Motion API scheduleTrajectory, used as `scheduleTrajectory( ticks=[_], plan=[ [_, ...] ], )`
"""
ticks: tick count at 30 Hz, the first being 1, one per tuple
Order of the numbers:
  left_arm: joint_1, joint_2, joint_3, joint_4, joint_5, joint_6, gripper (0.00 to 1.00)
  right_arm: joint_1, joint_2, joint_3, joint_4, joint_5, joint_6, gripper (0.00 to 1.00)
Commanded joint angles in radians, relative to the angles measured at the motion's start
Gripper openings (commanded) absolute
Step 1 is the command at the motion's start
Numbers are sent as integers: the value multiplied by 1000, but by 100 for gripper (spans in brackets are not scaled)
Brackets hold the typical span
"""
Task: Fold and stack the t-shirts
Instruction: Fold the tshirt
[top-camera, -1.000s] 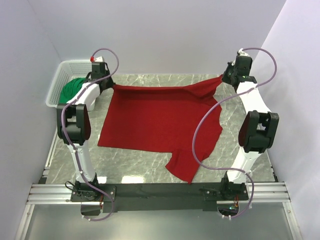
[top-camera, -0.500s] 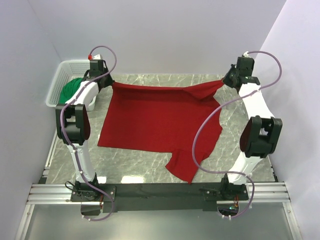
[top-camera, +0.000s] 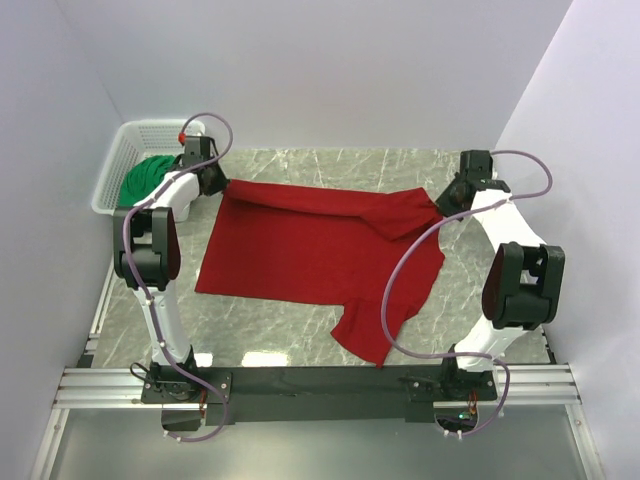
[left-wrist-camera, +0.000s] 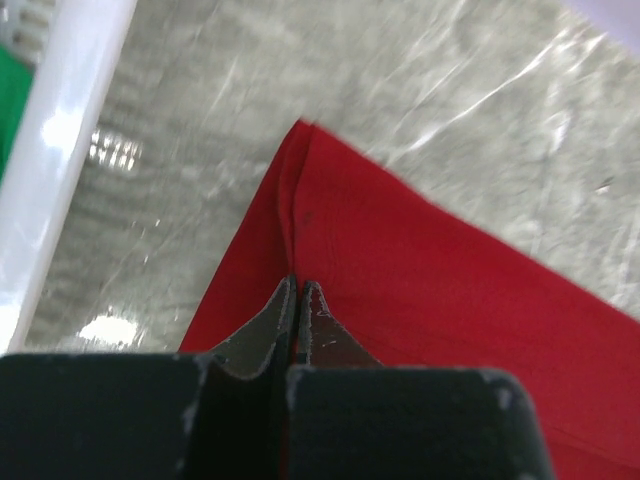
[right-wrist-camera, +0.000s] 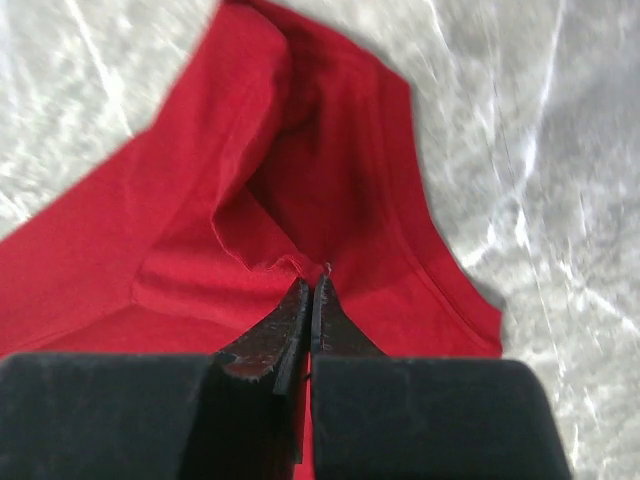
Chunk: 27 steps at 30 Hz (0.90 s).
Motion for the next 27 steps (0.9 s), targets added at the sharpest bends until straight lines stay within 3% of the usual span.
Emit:
scheduleTrajectory(
  ticks=[1,14,20,22,24,25,27],
  plan=[
    [7,-40,-28,10,-26,-21,1,4,-80,-25,-16,25,27,0],
    [7,-35,-62,1,-41,-14,1,15,-107,-18,-87,5,30,0],
    [7,2,-69,11,-67,-15,1,40,-100,-122,-66,-4,55,0],
    [7,16,-68,14,-82,-18,1,43,-97,-171,-47,-21,66,5],
    [7,23,-63,11,-89,-20,2,43,-95,-199,-41,-18,63,20],
    [7,28,-49,5,-89,-21,7,43,-97,-203,-32,-15,55,27],
    [7,11,-36,-21,-82,-25,31,41,-112,-196,-16,-14,37,42]
  ],
)
